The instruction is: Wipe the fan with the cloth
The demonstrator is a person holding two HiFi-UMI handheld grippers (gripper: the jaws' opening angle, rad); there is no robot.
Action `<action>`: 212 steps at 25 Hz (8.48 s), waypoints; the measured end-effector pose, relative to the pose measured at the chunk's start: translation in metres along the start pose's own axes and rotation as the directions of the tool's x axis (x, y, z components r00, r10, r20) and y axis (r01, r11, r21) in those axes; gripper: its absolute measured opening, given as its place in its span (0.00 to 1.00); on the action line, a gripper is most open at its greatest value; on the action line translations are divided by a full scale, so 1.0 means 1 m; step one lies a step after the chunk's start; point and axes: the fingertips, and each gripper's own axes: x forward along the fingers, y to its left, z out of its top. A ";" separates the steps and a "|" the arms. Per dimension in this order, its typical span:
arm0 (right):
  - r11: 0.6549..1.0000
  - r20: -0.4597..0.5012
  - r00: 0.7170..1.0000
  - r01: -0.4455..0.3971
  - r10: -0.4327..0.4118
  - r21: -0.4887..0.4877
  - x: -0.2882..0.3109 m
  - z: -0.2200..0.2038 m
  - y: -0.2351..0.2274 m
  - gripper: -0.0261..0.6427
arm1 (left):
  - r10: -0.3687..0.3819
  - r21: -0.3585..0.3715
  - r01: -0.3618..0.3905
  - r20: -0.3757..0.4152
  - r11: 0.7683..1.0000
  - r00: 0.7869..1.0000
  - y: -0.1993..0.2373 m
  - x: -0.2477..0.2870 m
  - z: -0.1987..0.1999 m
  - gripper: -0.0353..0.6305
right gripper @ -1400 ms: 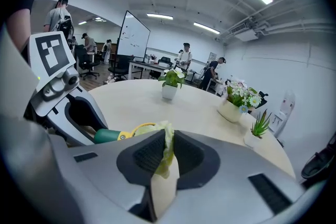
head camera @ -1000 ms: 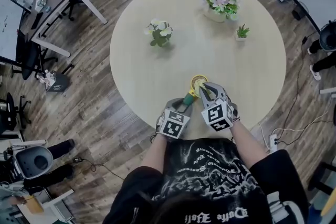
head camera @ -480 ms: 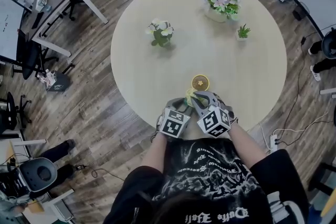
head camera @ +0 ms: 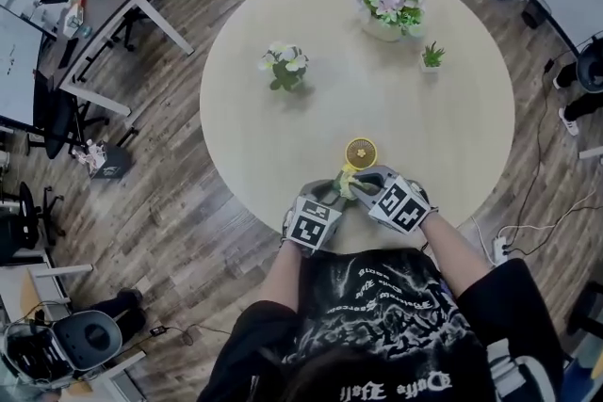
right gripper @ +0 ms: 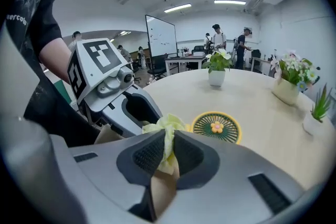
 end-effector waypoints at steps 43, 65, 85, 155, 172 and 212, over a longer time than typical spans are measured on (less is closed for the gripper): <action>0.549 0.044 0.890 0.240 -0.453 0.801 -0.040 -0.047 -0.091 0.12 | -0.039 0.114 0.043 -0.041 0.993 0.998 -0.002 0.001 0.000 0.31; 0.693 0.034 0.926 0.258 -0.377 0.674 -0.037 -0.017 -0.158 0.12 | -0.030 0.351 0.124 -0.261 0.928 0.965 0.007 0.003 0.001 0.31; 0.855 -0.019 0.999 0.045 -0.041 0.516 0.008 0.045 -0.146 0.11 | -0.035 0.387 0.163 -0.317 0.907 0.948 0.009 0.001 0.003 0.31; 0.747 0.037 0.989 -0.131 0.142 0.652 -0.069 0.055 -0.078 0.11 | -0.048 0.055 0.061 -0.207 0.997 0.977 0.001 0.008 0.019 0.55; 0.532 0.484 0.846 -0.311 -0.223 0.788 -0.155 0.005 -0.102 0.11 | -0.046 0.146 0.099 -0.328 0.984 0.943 -0.003 0.050 0.051 0.35; 0.976 0.612 0.770 0.060 -0.179 0.210 -0.181 0.144 -0.020 0.11 | 0.084 -0.215 0.973 0.971 -0.086 0.222 -0.009 -0.125 0.245 0.35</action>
